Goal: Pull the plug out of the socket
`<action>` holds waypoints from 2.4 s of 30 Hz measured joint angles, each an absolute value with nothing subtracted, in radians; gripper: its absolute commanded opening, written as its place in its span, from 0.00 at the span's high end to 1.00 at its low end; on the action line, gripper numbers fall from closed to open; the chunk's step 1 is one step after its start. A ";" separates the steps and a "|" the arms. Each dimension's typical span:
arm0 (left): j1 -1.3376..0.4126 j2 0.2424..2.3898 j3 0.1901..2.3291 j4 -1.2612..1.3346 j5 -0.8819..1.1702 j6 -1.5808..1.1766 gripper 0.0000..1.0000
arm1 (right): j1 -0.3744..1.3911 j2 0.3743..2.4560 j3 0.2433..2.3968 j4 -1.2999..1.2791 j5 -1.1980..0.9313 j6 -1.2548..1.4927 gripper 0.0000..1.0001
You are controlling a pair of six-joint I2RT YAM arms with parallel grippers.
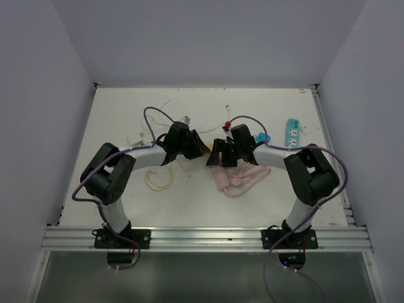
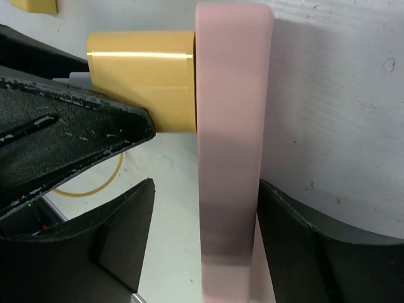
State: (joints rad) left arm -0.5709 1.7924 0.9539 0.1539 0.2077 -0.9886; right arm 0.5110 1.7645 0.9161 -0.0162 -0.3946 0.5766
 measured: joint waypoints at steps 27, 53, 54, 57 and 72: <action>-0.545 1.730 0.907 0.146 0.225 -0.995 1.00 | 0.516 1.806 0.924 0.009 -0.345 0.560 1.00; -0.419 1.570 0.903 0.078 0.237 -0.971 1.00 | 0.496 1.816 0.973 -0.044 -0.197 0.624 1.00; -0.410 1.570 0.903 0.075 0.237 -0.959 1.00 | 0.492 1.811 0.967 -0.041 -0.196 0.626 1.00; -0.384 1.571 0.903 0.058 0.234 -0.918 1.00 | 0.477 1.794 0.944 -0.029 -0.195 0.629 1.00; -0.377 1.723 0.904 0.063 0.295 -0.823 0.81 | 0.456 1.747 0.886 -0.012 -0.204 0.615 1.00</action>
State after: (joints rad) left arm -0.3775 1.7229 0.9043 0.0628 0.2955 -0.8227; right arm 0.4564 1.7466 0.8856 -0.0124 -0.2035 0.6151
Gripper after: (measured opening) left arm 0.376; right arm 0.352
